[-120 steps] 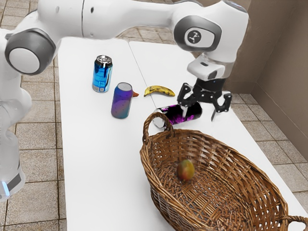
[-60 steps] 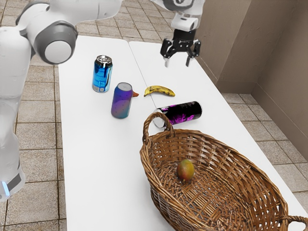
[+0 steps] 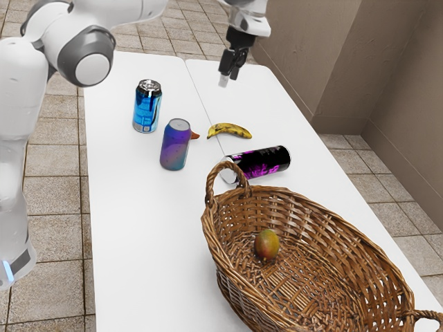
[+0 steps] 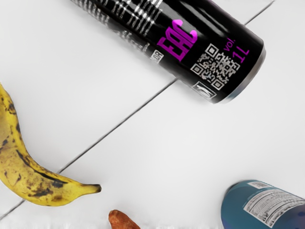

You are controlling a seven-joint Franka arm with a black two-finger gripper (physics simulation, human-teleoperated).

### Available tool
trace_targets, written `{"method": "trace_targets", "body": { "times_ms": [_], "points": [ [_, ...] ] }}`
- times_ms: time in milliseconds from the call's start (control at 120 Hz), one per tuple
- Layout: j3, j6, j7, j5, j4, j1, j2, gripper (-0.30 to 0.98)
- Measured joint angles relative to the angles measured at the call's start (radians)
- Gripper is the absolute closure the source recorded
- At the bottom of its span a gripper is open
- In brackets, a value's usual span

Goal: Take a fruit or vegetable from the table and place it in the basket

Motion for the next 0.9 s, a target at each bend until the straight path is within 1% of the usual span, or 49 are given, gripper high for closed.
{"method": "trace_targets", "body": {
  "times_ms": [167,217,292,383,550,633,717,900],
  "points": [
    [-0.003,-0.022,-0.313,-0.012,-0.001,0.002,-0.020,0.00],
    [-0.017,-0.024,-0.402,-0.019,-0.002,0.003,-0.019,0.00],
    [-0.059,0.008,-0.516,-0.027,-0.005,-0.020,-0.019,0.00],
    [-0.068,0.040,-0.626,-0.029,-0.028,-0.036,-0.018,0.00],
    [-0.068,0.075,-0.785,-0.030,-0.042,-0.028,-0.009,0.00],
    [-0.068,0.103,-0.849,-0.029,-0.053,-0.022,0.039,0.00],
    [-0.069,0.131,-0.900,-0.029,-0.054,-0.014,0.092,0.00],
    [-0.070,0.169,-0.989,-0.031,-0.053,0.005,0.117,0.00]
  ]
}}
